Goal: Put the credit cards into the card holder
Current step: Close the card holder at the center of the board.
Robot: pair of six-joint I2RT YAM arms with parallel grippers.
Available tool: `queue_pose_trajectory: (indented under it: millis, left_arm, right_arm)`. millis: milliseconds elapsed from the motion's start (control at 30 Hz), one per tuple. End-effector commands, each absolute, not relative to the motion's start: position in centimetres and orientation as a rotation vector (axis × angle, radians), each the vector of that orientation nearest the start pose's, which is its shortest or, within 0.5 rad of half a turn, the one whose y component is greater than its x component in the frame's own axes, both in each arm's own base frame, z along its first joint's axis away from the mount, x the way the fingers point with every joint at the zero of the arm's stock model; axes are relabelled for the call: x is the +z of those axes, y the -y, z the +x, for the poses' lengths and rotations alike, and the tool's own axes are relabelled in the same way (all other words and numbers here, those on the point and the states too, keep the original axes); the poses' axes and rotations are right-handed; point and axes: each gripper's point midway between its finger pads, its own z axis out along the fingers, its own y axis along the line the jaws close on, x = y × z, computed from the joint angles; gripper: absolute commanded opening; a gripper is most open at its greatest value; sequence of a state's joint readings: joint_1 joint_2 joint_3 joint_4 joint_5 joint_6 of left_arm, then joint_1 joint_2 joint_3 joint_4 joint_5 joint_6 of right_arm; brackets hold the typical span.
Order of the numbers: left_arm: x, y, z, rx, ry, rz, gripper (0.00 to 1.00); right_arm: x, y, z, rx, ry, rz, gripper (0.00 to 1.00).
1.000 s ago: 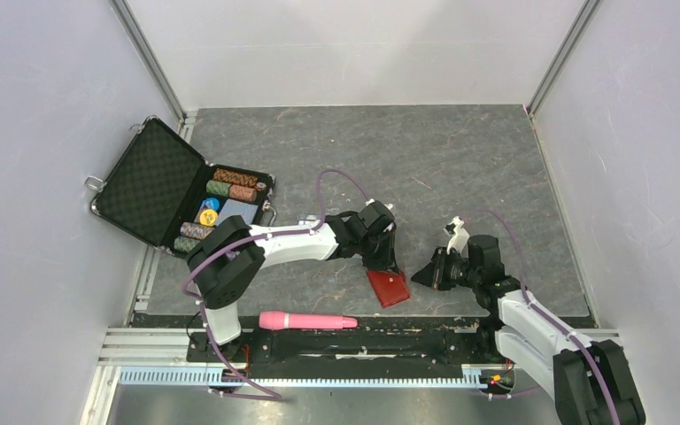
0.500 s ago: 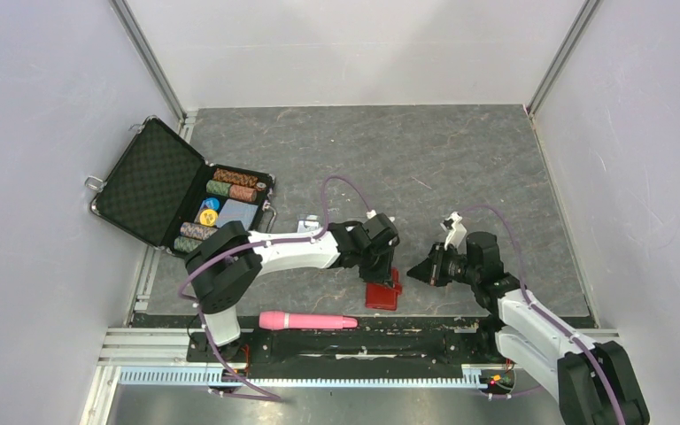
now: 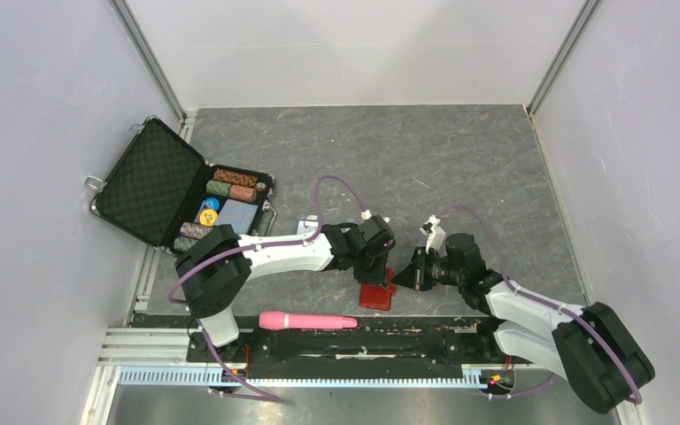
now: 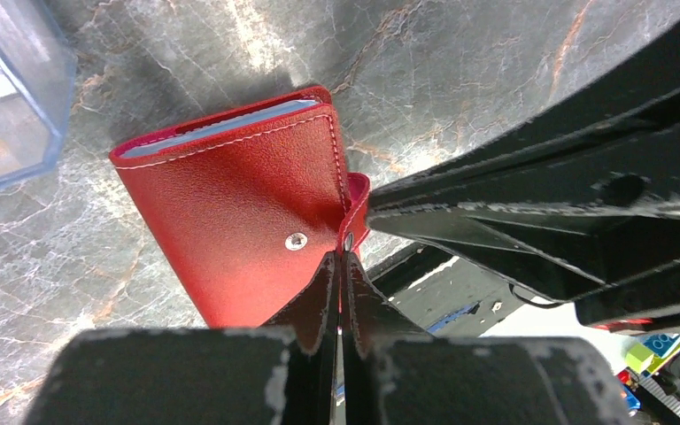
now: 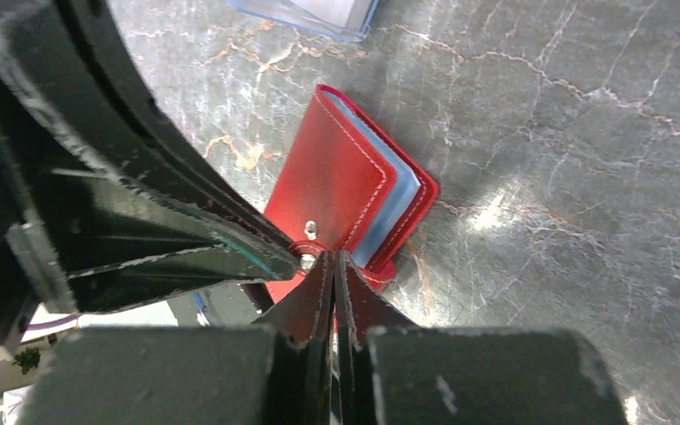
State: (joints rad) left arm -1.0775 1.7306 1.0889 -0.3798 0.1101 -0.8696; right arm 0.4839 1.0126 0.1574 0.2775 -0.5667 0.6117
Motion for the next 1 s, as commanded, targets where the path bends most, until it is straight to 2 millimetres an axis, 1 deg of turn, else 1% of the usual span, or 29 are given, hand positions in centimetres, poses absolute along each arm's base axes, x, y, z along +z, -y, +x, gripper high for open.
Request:
queue_pose_trajectory:
  millis: [0, 67, 133, 367, 467, 567, 700, 800, 900, 967]
  left_arm:
    - [6.6, 37.2, 14.6, -0.742, -2.761, 0.368, 0.02]
    - [6.6, 37.2, 14.6, -0.743, -2.759, 0.376, 0.02]
    - [6.6, 37.2, 14.5, -0.745, -2.763, 0.395, 0.02]
    - [5.7, 36.8, 14.0, -0.729, -2.795, 0.412, 0.02]
    - [5.5, 36.6, 13.9, -0.721, -2.799, 0.407, 0.02]
    - [5.6, 36.8, 14.0, -0.731, -2.791, 0.404, 0.02]
    - [5.9, 36.8, 14.2, -0.734, -2.779, 0.404, 0.02]
    - [5.9, 36.6, 14.3, -0.720, -2.776, 0.403, 0.02]
    - [5.7, 36.1, 14.5, -0.686, -2.777, 0.392, 0.02]
    - [5.8, 35.9, 14.8, -0.667, -2.771, 0.380, 0.02]
  right_arm:
    - [6.0, -22.4, 18.5, 1.165, -2.245, -0.207, 0.00]
    - [5.6, -22.5, 18.6, 1.157, -2.266, -0.205, 0.00]
    - [5.7, -22.8, 18.7, 1.162, -2.268, -0.209, 0.00]
    - [8.2, -22.9, 20.0, 1.132, -2.171, -0.220, 0.00]
    - [8.4, -22.7, 20.0, 1.111, -2.168, -0.233, 0.00]
    - [7.5, -22.8, 19.8, 1.112, -2.205, -0.235, 0.00]
    - [5.8, -23.7, 19.1, 1.141, -2.269, -0.256, 0.00]
    - [4.7, -24.3, 18.8, 1.119, -2.318, -0.279, 0.00]
    - [3.4, -24.0, 18.9, 1.043, -2.374, -0.275, 0.00]
    - [3.0, -23.6, 19.0, 1.008, -2.389, -0.268, 0.00]
